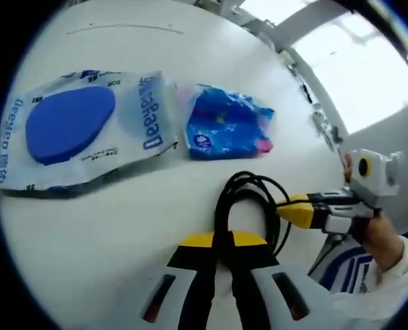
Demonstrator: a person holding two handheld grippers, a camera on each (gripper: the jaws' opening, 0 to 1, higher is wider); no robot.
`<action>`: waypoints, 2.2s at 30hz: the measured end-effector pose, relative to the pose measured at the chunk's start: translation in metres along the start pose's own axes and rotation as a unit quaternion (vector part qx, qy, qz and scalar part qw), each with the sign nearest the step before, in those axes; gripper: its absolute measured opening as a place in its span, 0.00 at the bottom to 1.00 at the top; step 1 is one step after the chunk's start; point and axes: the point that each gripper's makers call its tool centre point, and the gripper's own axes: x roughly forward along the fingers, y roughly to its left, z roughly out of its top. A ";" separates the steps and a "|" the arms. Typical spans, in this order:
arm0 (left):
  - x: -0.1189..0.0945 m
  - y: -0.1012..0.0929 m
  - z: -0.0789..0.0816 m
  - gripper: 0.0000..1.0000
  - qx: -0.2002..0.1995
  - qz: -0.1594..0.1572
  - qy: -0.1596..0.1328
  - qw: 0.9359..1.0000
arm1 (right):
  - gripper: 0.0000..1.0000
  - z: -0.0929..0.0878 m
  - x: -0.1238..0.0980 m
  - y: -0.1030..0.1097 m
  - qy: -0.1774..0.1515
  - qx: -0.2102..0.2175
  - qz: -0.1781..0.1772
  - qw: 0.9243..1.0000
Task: Arrange the tabletop items into an orderly group along one side of the table until the central work area is clear of visible clutter.
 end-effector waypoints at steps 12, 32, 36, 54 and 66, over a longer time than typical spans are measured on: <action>0.003 -0.001 0.001 0.02 0.005 -0.006 -0.016 1.000 | 0.01 -0.002 0.001 -0.003 -0.010 0.003 -0.001 1.000; -0.025 0.000 0.010 0.37 0.028 -0.002 -0.080 0.996 | 0.35 0.028 -0.022 0.009 -0.122 -0.072 0.006 0.990; -0.038 -0.002 0.005 0.44 0.036 -0.013 -0.087 0.995 | 0.46 0.047 -0.045 0.032 -0.205 -0.083 0.033 0.975; -0.183 0.065 -0.024 0.77 0.146 0.004 -0.111 0.983 | 0.94 0.039 -0.115 0.110 -0.300 -0.093 0.020 0.949; -0.266 0.142 -0.062 0.81 0.113 0.035 -0.140 0.983 | 1.00 0.012 -0.107 0.130 -0.250 -0.089 -0.001 0.964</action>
